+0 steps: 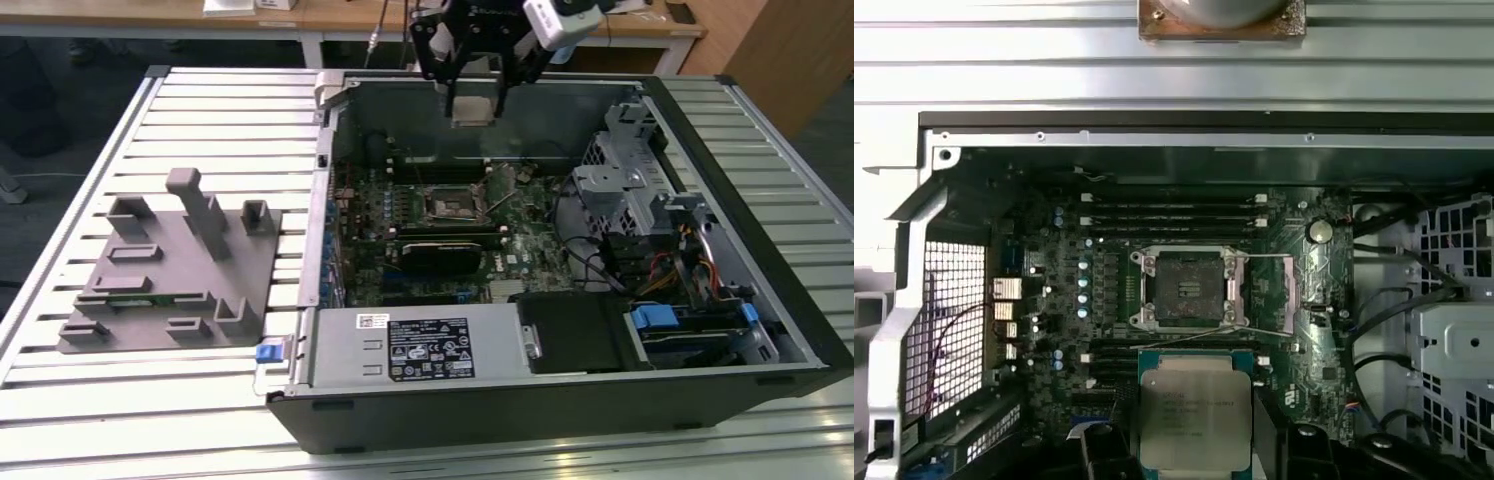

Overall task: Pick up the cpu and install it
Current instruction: 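Place the cpu into insertion slot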

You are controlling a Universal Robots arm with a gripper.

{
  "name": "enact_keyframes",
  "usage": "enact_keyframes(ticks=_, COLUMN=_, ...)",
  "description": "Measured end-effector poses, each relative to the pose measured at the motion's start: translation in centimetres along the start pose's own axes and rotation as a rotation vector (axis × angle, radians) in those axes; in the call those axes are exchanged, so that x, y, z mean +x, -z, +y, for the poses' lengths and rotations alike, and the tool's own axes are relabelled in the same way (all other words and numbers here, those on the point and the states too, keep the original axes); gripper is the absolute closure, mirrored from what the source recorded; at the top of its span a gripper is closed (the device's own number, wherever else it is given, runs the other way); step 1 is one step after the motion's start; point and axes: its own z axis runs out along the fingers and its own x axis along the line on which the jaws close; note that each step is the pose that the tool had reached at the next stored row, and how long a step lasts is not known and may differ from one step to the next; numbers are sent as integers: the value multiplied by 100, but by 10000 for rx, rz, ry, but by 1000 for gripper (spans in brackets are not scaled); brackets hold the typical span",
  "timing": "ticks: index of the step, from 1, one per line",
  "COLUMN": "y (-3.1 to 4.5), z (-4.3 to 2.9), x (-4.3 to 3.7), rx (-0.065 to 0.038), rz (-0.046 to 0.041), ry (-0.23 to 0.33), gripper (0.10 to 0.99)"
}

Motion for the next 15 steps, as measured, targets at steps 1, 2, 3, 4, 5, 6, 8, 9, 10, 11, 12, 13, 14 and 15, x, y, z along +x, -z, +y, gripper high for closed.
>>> enact_keyframes(ticks=1, y=0, z=0, x=-4, rx=-1, rz=-1, ry=-3, gripper=545)
enact_keyframes(ticks=2, y=0, z=1, x=-9, rx=1, rz=0, ry=-6, gripper=545)
enact_keyframes(ticks=3, y=0, z=1, x=-15, rx=0, rz=-1, ry=-9, gripper=545)
enact_keyframes(ticks=4, y=0, z=1, x=-20, rx=0, rz=0, ry=-11, gripper=545)
enact_keyframes(ticks=5, y=0, z=1, x=-21, rx=0, rz=-4, ry=-56, gripper=545)
enact_keyframes(ticks=6, y=0, z=1, x=-21, rx=-2, rz=-11, ry=-172, gripper=545)
enact_keyframes(ticks=8, y=-1, z=1, x=-22, rx=-5, rz=-30, ry=-502, gripper=545)
enact_keyframes(ticks=9, y=-2, z=1, x=-22, rx=-8, rz=-41, ry=-683, gripper=545)
enact_keyframes(ticks=10, y=-3, z=1, x=-22, rx=-10, rz=-52, ry=-862, gripper=545)
enact_keyframes(ticks=11, y=-4, z=1, x=-21, rx=-14, rz=-64, ry=-1041, gripper=545)
enact_keyframes(ticks=12, y=-5, z=1, x=-22, rx=-15, rz=-74, ry=-1227, gripper=545)
enact_keyframes(ticks=13, y=-5, z=1, x=-22, rx=-17, rz=-86, ry=-1416, gripper=545)
enact_keyframes(ticks=14, y=-6, z=1, x=-22, rx=-19, rz=-97, ry=-1597, gripper=545)
enact_keyframes(ticks=15, y=-7, z=1, x=-21, rx=-22, rz=-108, ry=-1776, gripper=545)
